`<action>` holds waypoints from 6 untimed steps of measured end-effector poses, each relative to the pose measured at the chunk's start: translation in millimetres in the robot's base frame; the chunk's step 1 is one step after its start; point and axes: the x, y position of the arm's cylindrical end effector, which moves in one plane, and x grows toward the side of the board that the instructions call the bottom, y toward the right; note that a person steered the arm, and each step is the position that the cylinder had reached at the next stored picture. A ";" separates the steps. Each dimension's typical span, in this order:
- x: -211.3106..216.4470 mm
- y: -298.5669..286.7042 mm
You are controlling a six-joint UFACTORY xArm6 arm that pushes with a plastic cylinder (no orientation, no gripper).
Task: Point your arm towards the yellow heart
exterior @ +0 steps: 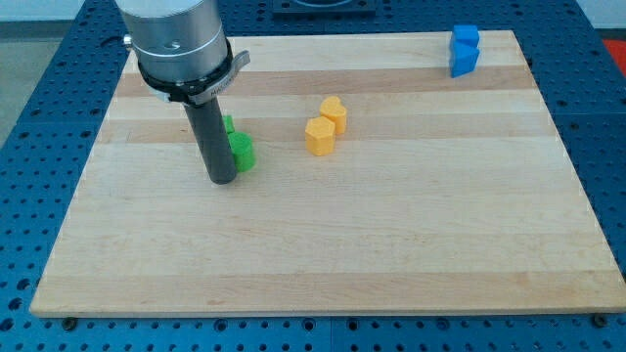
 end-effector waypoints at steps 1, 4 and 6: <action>13.9 -7.7; -1.0 100.2; -30.7 157.8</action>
